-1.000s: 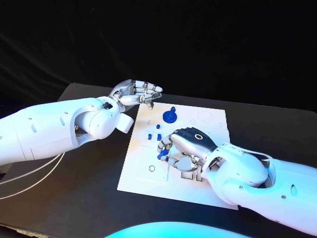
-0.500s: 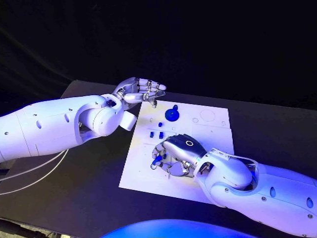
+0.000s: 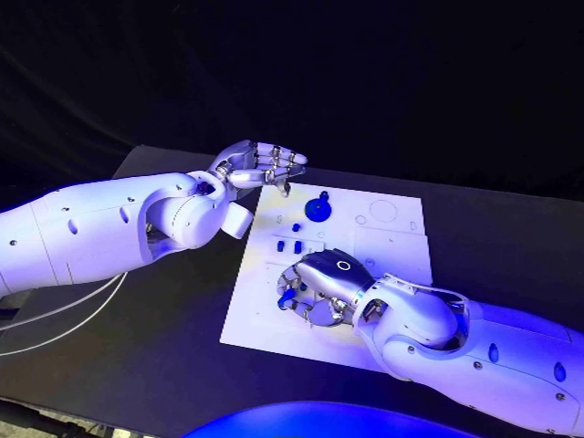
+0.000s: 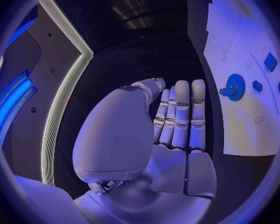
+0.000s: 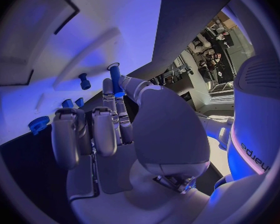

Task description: Assemble the parts on the task board

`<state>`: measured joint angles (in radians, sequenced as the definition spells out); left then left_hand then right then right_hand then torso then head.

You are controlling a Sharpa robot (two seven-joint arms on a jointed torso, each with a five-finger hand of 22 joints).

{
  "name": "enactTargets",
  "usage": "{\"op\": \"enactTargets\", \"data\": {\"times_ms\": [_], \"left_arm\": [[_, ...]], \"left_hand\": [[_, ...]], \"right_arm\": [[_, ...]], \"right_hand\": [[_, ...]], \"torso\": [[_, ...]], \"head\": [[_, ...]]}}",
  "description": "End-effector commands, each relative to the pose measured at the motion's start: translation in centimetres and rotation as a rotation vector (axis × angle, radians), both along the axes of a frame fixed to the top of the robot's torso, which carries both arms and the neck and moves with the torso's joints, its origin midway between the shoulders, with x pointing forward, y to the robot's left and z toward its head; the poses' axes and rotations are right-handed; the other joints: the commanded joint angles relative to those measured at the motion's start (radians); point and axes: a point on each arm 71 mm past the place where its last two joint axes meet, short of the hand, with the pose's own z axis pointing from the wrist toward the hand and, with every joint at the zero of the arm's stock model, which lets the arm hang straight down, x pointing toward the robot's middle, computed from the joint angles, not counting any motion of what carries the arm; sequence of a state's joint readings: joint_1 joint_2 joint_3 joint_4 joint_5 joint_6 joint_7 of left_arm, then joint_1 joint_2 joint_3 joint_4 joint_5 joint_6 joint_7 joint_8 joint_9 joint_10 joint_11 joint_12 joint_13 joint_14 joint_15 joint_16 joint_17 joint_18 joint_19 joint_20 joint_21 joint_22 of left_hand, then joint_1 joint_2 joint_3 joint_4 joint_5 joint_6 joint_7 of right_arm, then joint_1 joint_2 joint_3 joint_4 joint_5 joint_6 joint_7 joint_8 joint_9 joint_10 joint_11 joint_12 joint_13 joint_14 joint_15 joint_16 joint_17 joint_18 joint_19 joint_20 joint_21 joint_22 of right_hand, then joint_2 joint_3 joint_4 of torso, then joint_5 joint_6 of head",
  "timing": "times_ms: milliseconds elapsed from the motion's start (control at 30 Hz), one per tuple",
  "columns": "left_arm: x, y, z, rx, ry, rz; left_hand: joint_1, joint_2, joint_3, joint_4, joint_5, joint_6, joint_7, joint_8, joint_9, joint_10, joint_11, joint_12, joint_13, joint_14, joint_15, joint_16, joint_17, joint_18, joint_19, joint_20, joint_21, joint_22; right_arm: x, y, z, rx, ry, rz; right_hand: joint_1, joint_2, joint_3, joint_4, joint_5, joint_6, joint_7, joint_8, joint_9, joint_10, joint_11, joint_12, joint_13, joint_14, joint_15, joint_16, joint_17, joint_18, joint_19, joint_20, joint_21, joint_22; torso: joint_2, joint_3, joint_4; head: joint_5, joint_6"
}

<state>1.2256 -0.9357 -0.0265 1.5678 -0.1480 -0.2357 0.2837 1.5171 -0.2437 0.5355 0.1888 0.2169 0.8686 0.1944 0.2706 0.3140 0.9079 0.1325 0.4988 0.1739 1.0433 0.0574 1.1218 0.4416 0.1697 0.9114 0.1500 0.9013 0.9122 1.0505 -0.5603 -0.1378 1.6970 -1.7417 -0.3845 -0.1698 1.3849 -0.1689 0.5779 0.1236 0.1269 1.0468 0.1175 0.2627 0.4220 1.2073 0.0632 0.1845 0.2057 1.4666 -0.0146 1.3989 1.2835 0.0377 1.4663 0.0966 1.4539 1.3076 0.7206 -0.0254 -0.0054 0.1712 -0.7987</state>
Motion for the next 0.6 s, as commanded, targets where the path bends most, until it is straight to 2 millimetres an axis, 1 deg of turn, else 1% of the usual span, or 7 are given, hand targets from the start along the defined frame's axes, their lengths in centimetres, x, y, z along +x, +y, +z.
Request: {"op": "enactTargets", "data": {"times_ms": [33, 600], "left_arm": [[-0.05, -0.15, 0.08, -0.01, 0.0, -0.01], [-0.09, 0.01, 0.08, -0.008, 0.002, -0.008]], "left_hand": [[-0.003, -0.002, 0.005, -0.002, 0.002, -0.004, 0.001, -0.003, 0.0, -0.008, -0.001, 0.002, -0.001, -0.002, -0.003, -0.004, -0.001, 0.015, -0.001, -0.001, -0.003, -0.001], [-0.004, -0.001, 0.007, -0.004, 0.001, -0.003, 0.001, -0.003, 0.001, -0.009, -0.001, 0.004, -0.002, -0.002, -0.003, -0.005, -0.003, 0.015, 0.0, -0.001, -0.003, -0.001]], "right_arm": [[-0.1, 0.0, -0.42, -0.044, -0.001, 0.017], [-0.1, -0.03, -0.74, -0.111, -0.018, 0.015]], "right_hand": [[0.012, 0.002, -0.001, -0.005, 0.007, 0.0, 0.007, 0.001, 0.019, 0.001, -0.005, 0.0, 0.001, 0.046, -0.004, -0.001, -0.001, -0.009, 0.047, -0.01, -0.005, 0.218], [0.01, 0.001, -0.002, -0.007, 0.007, -0.001, 0.008, 0.002, 0.02, 0.001, -0.004, -0.001, 0.002, 0.045, -0.003, -0.002, -0.002, -0.01, 0.048, -0.009, -0.004, 0.219]], "torso": [[-0.001, -0.0007, -0.0002], [0.0, -0.0011, -0.0001]], "head": [[0.001, -0.001], [0.005, -0.002]]}}
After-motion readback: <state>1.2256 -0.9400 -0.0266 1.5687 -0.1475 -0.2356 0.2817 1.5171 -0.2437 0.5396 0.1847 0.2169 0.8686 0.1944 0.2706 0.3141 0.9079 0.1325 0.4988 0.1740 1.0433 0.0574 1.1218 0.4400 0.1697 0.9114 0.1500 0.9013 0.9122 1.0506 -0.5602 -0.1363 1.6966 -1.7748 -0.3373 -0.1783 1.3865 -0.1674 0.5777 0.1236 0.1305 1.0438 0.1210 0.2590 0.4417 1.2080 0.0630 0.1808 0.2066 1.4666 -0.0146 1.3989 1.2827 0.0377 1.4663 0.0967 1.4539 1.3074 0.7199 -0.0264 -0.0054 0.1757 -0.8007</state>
